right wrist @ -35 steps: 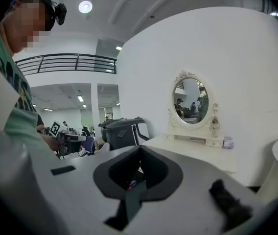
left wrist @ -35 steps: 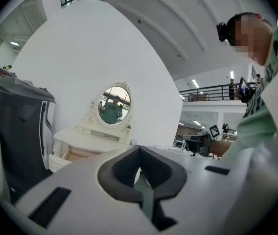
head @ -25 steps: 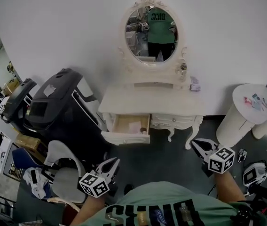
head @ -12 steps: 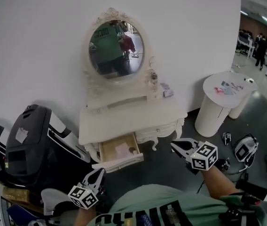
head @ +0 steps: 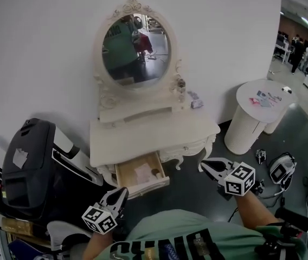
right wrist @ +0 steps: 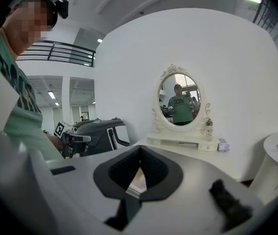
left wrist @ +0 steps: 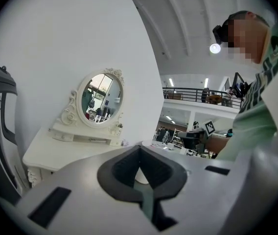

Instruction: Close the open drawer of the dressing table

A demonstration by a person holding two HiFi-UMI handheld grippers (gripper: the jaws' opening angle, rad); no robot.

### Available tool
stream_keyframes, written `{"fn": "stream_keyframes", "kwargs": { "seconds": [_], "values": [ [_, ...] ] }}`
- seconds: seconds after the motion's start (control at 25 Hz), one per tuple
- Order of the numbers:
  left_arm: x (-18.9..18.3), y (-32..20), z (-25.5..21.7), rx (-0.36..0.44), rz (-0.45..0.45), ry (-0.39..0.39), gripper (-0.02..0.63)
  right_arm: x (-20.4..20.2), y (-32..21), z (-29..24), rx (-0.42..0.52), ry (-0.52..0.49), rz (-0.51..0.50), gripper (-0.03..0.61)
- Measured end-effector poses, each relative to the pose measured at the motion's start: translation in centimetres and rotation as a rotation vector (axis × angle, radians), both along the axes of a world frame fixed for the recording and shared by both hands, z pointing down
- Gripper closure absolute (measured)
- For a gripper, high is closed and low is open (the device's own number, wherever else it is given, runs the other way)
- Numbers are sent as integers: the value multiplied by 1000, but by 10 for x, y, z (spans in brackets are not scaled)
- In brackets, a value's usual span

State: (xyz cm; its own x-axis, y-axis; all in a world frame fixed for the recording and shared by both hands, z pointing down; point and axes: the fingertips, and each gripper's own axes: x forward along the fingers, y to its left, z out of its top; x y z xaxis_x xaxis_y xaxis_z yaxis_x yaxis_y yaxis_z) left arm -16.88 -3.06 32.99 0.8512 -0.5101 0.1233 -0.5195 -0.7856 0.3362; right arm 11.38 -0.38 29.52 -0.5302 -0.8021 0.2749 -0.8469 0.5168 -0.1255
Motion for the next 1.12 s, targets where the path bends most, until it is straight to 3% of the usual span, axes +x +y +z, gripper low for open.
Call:
{"fn": "stream_keyframes", "kwargs": {
  "seconds": [0.4, 0.68, 0.96, 1.12],
  "values": [
    [87, -25, 5, -22, -178, -44, 612, 93, -73, 8, 47, -36, -151, 568],
    [139, -37, 13, -66, -244, -62, 612, 131, -104, 32, 0, -78, -229, 568],
    [81, -49, 33, -76, -230, -86, 612, 85, -112, 36, 20, -63, -201, 568],
    [38, -58, 49, -94, -199, -109, 612, 45, -112, 36, -3, -125, -138, 568]
  ]
}}
